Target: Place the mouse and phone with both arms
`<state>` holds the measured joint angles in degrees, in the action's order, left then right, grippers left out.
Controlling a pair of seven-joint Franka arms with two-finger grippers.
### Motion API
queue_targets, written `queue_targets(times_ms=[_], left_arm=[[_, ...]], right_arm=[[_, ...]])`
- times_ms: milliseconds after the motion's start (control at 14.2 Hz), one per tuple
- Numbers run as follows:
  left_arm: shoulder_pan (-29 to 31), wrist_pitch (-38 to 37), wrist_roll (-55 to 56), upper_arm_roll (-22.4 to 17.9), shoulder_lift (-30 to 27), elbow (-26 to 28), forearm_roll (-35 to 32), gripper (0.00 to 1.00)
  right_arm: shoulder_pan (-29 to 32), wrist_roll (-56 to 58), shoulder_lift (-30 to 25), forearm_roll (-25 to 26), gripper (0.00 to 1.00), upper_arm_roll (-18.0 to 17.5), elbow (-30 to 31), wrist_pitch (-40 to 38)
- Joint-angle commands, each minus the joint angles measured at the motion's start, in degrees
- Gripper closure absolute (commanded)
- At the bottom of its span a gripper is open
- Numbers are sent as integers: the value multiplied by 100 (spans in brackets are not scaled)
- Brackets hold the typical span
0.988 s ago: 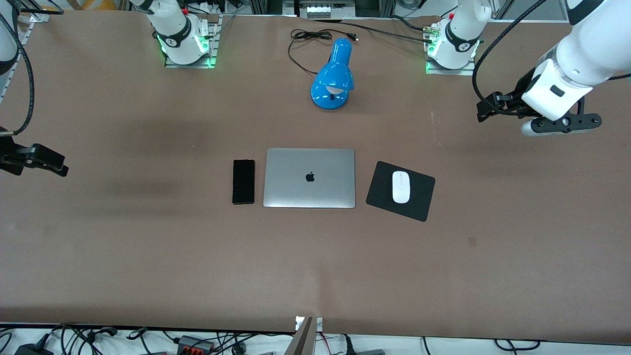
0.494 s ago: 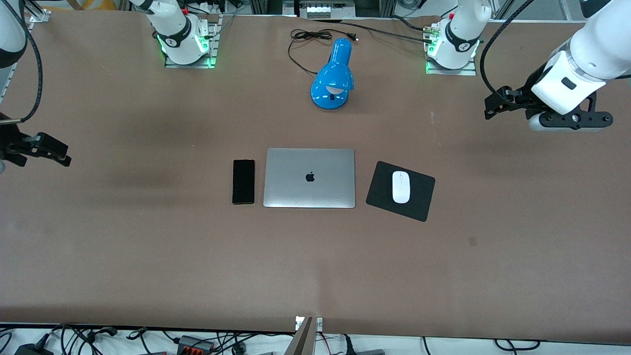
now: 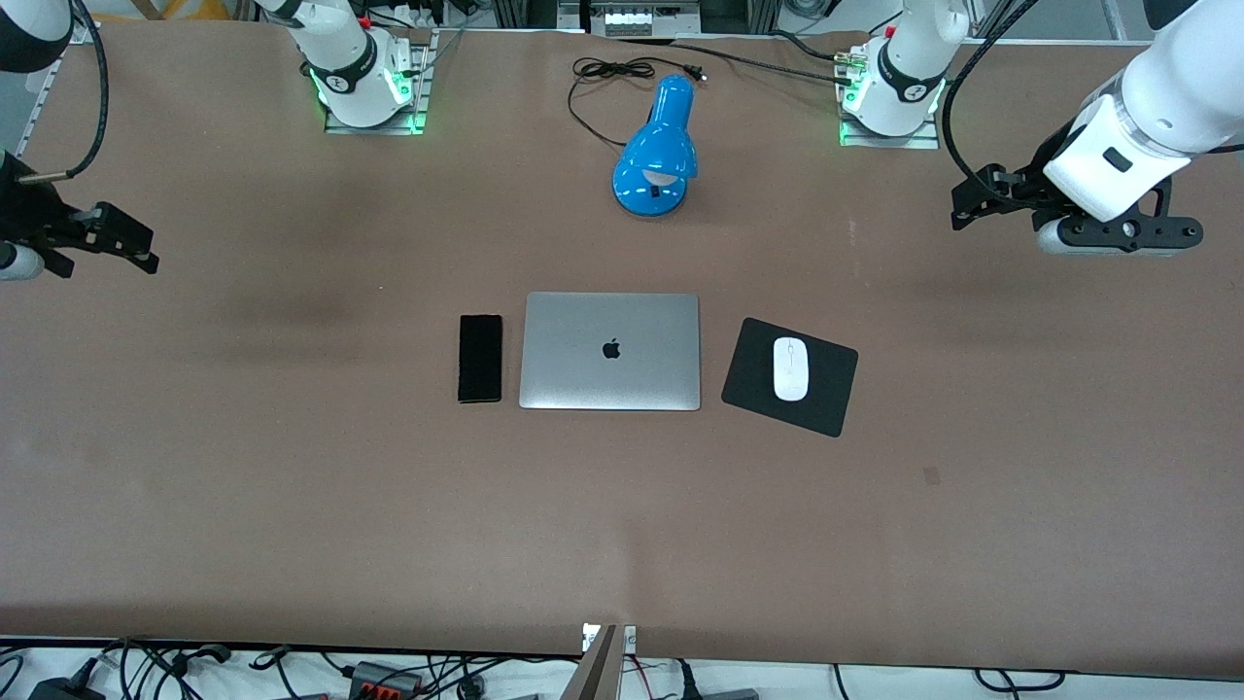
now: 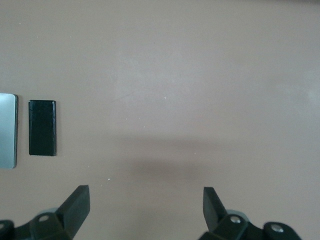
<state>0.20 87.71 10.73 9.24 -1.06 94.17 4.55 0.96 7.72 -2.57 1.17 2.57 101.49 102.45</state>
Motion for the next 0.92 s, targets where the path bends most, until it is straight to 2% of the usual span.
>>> queue_targets(times_ms=[0, 282, 565, 847], left_arm=[[41, -141, -124, 26, 80, -180, 63, 0], [41, -141, -142, 26, 80, -189, 28, 0], [41, -114, -799, 8, 89, -189, 28, 0], [33, -114, -880, 17, 89, -189, -51, 0]], right_arm=[[44, 72, -104, -91, 0, 15, 152, -75], [79, 63, -77, -100, 0, 15, 134, -59], [80, 63, -68, -135, 0, 15, 108, -58], [97, 63, -24, -135, 0, -29, 108, -15]])
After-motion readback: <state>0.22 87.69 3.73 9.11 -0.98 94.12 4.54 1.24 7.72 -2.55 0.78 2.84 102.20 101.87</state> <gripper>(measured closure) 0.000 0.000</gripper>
